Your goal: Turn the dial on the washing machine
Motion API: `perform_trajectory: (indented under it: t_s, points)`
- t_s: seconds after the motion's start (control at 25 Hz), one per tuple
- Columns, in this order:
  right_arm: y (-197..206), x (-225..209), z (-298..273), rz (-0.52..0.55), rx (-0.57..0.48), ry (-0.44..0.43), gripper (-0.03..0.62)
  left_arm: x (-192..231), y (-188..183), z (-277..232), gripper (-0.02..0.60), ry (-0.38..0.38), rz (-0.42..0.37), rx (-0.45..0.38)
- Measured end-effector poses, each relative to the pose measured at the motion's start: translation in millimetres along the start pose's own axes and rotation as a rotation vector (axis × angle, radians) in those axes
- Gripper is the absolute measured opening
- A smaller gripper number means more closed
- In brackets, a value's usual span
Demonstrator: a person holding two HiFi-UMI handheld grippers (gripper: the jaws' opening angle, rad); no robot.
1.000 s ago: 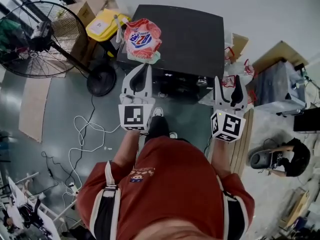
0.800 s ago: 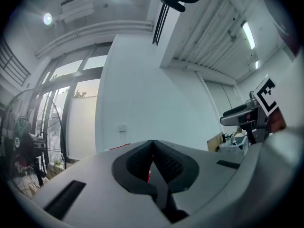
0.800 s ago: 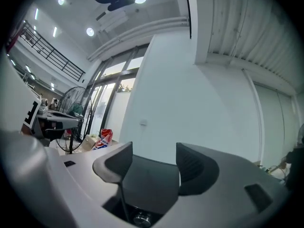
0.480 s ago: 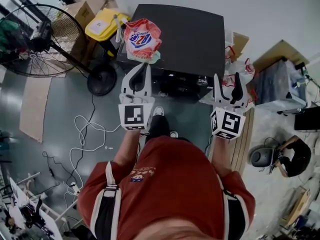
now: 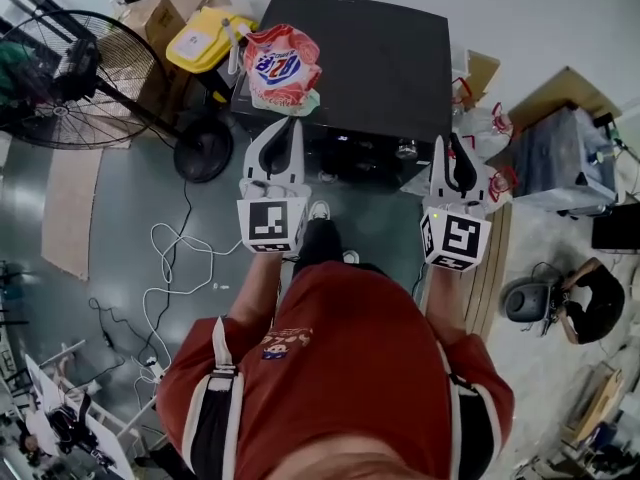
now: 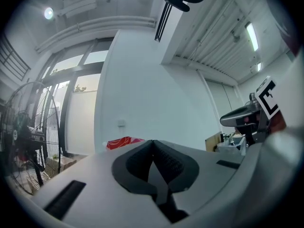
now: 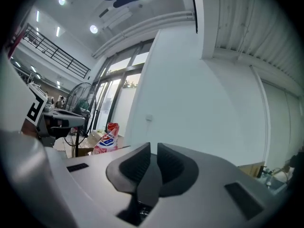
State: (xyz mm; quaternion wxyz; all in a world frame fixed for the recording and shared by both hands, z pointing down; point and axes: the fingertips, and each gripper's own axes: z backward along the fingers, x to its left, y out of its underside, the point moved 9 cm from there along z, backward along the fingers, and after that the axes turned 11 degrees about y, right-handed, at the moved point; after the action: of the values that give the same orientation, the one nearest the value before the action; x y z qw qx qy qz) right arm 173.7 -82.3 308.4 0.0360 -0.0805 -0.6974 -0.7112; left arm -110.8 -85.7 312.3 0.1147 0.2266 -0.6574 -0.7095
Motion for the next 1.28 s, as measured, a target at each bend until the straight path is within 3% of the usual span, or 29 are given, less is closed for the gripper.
perform_trajectory:
  t_s: [0.08,0.44,0.8,1.28]
  points:
    - [1,-2,1,-0.006,-0.003,0.006,0.008,-1,1,-1,0.011,0.004,0.001,0.001]
    - [1,-4,-1,-0.036,-0.012,0.005,0.008,0,1,-4,0.011,0.016,-0.020,0.009]
    - [-8,-13,5,-0.051,-0.065,0.035,0.008,-6,-13,-4,0.011,0.032,-0.028,-0.039]
    - [1,-4,6,-0.044,-0.027,0.026,0.008,-7,5,1,0.011,0.043,-0.016,0.004]
